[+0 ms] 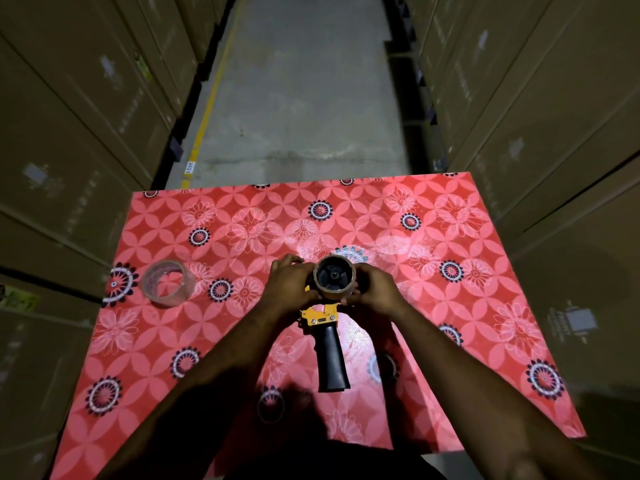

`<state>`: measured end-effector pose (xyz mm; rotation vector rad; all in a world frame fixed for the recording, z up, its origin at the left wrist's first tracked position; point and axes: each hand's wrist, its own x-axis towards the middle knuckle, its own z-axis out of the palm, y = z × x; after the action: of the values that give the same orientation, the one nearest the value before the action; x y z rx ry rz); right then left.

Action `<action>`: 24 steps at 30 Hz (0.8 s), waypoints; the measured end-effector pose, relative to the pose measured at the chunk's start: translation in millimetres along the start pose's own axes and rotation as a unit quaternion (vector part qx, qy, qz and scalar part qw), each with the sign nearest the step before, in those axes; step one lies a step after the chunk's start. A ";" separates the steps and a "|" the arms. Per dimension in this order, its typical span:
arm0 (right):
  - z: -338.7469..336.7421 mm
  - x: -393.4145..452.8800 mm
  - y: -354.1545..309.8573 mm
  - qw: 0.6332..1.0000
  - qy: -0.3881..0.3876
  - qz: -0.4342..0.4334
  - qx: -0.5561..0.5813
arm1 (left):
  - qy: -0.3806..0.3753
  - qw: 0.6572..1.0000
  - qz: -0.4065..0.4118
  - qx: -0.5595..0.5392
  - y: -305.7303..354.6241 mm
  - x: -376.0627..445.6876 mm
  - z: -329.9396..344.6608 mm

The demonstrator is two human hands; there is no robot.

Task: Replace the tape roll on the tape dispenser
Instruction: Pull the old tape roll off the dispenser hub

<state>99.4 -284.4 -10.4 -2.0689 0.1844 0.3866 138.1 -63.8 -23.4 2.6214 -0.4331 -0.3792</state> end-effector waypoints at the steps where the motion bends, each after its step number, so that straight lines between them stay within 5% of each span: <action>1: 0.9 1.3 -0.9 0.999 0.010 -0.015 -0.043 | 0.010 1.000 -0.010 -0.025 0.5 -0.4 2.5; 7: -1.3 0.2 -1.9 0.996 0.013 -0.025 -0.080 | 0.018 0.977 -0.076 -0.197 -1.0 -1.4 7.8; 13: -3.7 -5.3 2.2 1.000 0.017 -0.024 0.010 | 0.039 0.970 -0.080 -0.225 -0.6 -3.2 7.5; 21: 11.6 -3.2 -7.4 0.991 0.052 -0.037 -0.120 | 0.017 0.995 -0.022 -0.101 5.2 -4.3 0.3; 24: 18.8 -2.0 -6.7 0.990 0.077 -0.027 -0.117 | 0.017 0.982 -0.075 -0.175 7.6 -3.1 0.5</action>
<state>95.8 -264.8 -13.1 -2.3325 0.1815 0.2239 133.3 -69.3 -19.6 2.3180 -0.1399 -0.4160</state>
